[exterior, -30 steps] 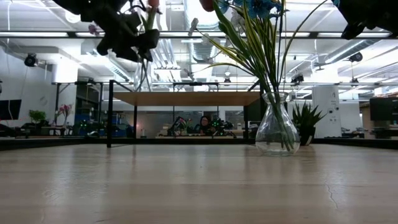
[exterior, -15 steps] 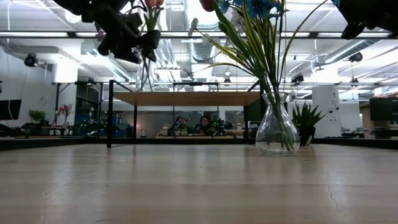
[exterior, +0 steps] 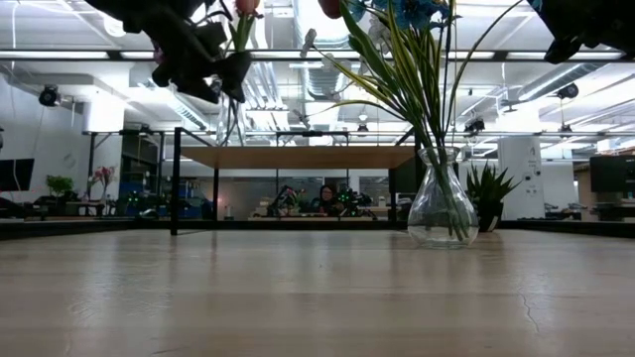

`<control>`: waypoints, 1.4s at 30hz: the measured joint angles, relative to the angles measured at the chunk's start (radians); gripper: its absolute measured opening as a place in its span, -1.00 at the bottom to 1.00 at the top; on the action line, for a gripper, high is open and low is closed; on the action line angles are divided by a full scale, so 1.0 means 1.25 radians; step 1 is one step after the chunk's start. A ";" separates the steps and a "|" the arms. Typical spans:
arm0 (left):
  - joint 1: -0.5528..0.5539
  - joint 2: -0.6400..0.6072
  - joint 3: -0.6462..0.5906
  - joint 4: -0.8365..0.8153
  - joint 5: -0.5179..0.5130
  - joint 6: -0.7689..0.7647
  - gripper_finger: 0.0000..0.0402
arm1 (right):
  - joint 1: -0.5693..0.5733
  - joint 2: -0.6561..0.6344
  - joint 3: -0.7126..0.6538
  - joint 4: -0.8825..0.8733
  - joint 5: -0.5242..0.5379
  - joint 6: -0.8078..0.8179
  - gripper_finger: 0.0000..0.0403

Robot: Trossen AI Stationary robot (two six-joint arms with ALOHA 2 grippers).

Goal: Pick and place flowers into a vace then onto a shelf
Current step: Put the right crystal vase on the shelf

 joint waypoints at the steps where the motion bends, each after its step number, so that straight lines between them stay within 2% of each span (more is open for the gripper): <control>1: -0.004 -0.005 0.000 -0.014 0.000 -0.001 0.45 | 0.000 0.000 0.000 0.000 0.000 0.000 -0.69; 11: -0.044 -0.058 0.000 -0.213 -0.001 -0.105 0.46 | 0.000 0.000 0.000 0.001 0.000 0.000 -0.69; 17: -0.107 -0.077 -0.003 -0.305 -0.007 -0.162 0.46 | 0.000 0.000 0.000 0.001 0.000 0.000 -0.69; 24: -0.237 -0.144 -0.063 -0.312 -0.044 -0.220 0.46 | 0.000 0.000 0.000 0.001 0.000 0.000 -0.69; 29: -0.362 -0.229 -0.153 -0.293 -0.074 -0.257 0.46 | 0.000 0.000 0.000 0.000 0.000 -0.005 -0.69; 32: -0.441 -0.287 -0.238 -0.173 -0.075 -0.237 0.46 | 0.000 0.000 0.000 -0.004 0.000 -0.002 -0.69; 35: -0.497 -0.339 -0.335 0.056 -0.060 -0.106 0.45 | 0.000 0.000 0.000 -0.014 0.000 -0.003 -0.69; 36: -0.509 -0.353 -0.373 0.153 -0.029 -0.050 0.44 | 0.000 0.000 0.000 -0.018 0.000 -0.002 -0.69; 37: -0.513 -0.363 -0.409 0.256 0.025 0.010 0.42 | 0.000 0.000 0.000 -0.021 0.000 -0.001 -0.69; 40: -0.498 -0.371 -0.517 0.568 0.289 0.161 0.36 | 0.000 0.000 0.000 -0.024 0.000 0.001 -0.69; 42: -0.481 -0.366 -0.571 0.715 0.398 0.203 0.30 | 0.000 0.000 0.000 -0.025 0.000 0.010 -0.69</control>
